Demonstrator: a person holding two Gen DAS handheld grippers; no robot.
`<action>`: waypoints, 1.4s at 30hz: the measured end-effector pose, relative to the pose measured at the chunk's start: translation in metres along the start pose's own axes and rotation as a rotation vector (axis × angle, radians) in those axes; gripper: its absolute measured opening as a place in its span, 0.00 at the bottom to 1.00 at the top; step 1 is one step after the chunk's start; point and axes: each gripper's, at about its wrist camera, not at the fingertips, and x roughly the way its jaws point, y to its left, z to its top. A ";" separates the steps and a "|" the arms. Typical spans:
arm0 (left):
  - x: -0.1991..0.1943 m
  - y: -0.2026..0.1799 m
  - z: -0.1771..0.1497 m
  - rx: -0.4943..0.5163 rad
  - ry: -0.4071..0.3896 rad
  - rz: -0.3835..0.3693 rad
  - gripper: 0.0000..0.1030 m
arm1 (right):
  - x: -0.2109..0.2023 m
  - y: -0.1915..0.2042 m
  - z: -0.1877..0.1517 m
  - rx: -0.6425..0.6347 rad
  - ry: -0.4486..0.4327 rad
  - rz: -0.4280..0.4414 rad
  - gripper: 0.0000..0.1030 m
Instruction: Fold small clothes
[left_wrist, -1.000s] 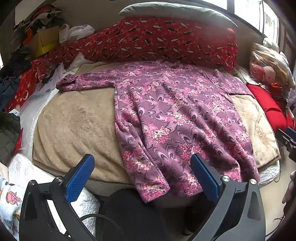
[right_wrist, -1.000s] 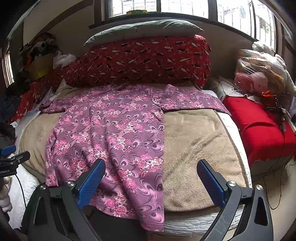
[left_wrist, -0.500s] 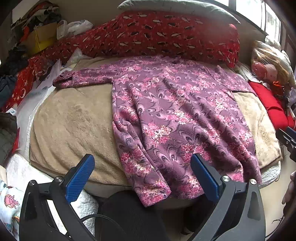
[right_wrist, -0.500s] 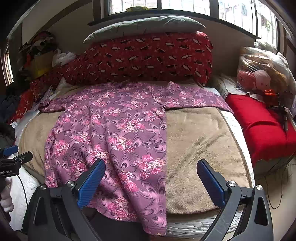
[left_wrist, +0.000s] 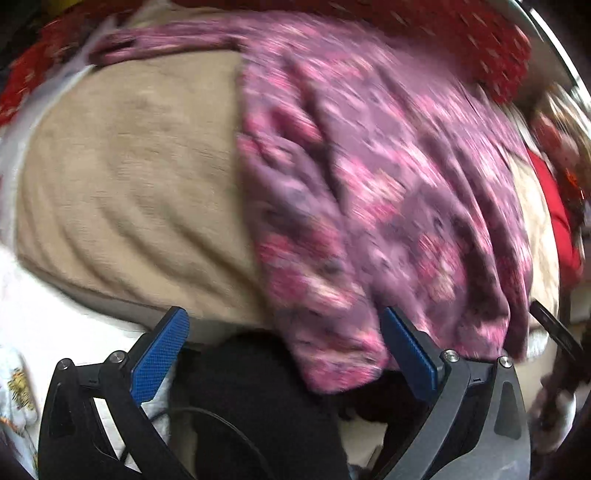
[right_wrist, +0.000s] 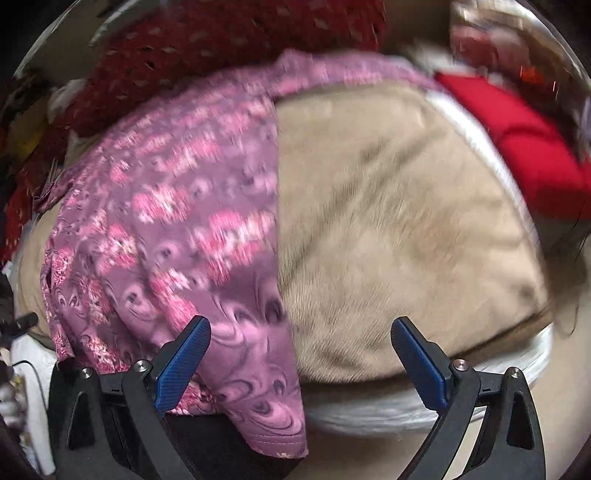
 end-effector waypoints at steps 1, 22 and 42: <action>0.005 -0.010 -0.001 0.032 0.018 0.001 1.00 | 0.005 -0.001 -0.003 0.012 0.025 0.018 0.93; -0.006 0.082 -0.040 -0.168 0.223 -0.117 0.06 | -0.048 -0.049 -0.032 0.078 -0.056 0.263 0.00; -0.003 0.089 0.010 -0.181 0.110 -0.139 0.03 | -0.020 -0.012 -0.007 -0.007 -0.038 0.306 0.04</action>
